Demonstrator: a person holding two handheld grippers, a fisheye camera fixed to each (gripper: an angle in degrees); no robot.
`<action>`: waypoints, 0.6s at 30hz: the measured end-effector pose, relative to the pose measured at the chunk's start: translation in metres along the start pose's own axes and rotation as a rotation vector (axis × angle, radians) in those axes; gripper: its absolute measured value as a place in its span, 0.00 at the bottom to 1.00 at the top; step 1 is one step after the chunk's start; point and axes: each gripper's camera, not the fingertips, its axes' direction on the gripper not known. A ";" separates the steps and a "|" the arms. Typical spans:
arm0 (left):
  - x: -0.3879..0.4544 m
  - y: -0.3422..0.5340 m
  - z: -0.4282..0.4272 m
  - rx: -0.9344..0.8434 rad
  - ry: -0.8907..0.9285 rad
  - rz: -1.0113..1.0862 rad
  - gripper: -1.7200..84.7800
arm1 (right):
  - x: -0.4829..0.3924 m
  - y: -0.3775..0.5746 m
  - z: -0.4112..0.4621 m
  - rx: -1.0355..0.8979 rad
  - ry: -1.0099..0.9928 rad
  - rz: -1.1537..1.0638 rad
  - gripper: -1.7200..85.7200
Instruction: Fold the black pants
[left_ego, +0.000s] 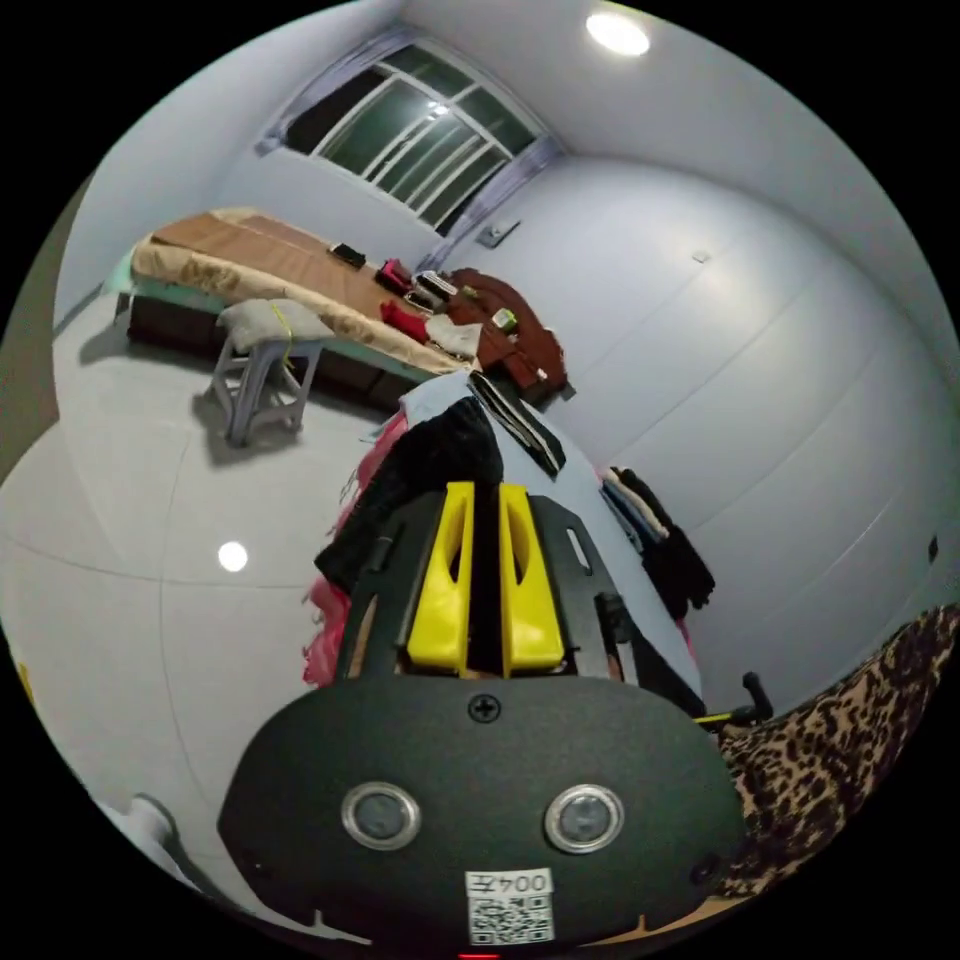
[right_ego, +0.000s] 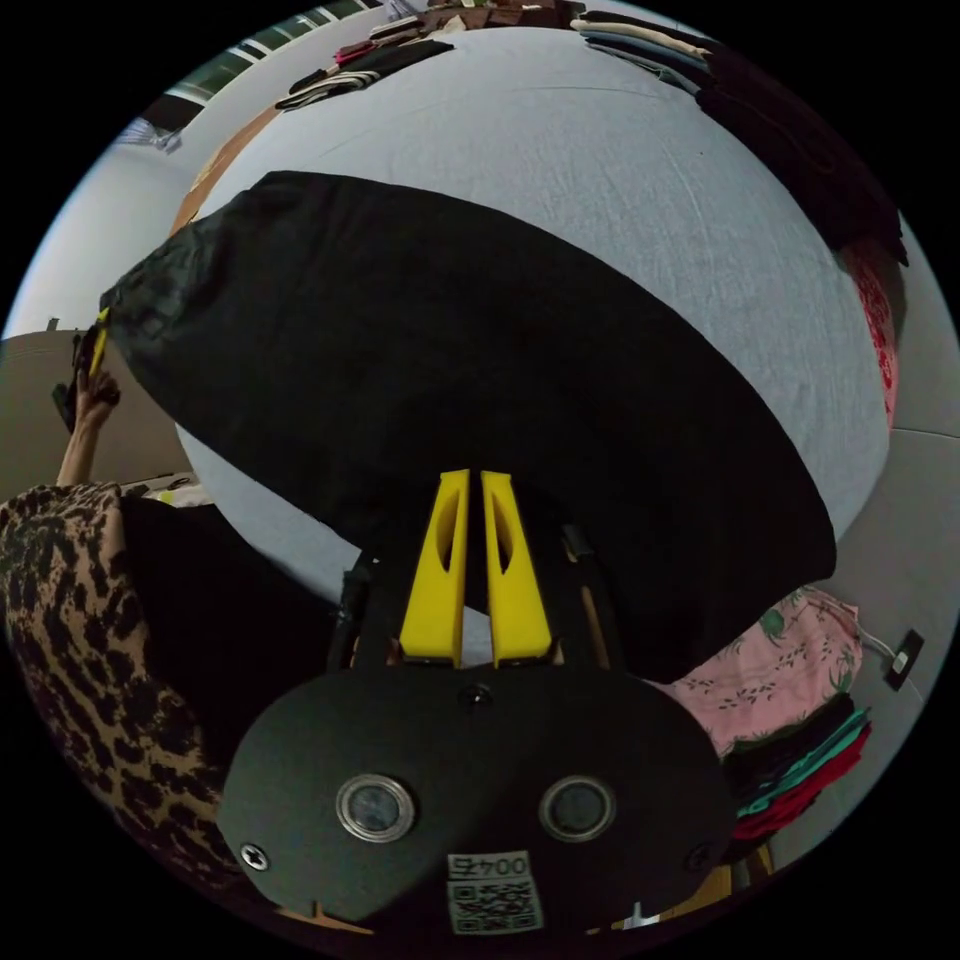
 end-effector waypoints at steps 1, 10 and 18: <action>-0.019 0.006 0.004 -0.043 -0.024 -0.052 0.05 | 0.003 0.000 0.005 -0.009 0.019 -0.007 0.06; -0.098 0.094 -0.009 -0.086 -0.177 -0.465 0.03 | 0.053 0.009 0.039 -0.039 0.035 -0.009 0.06; 0.032 0.073 0.044 -0.129 0.021 -0.152 0.06 | 0.113 0.033 0.062 0.004 0.002 0.012 0.07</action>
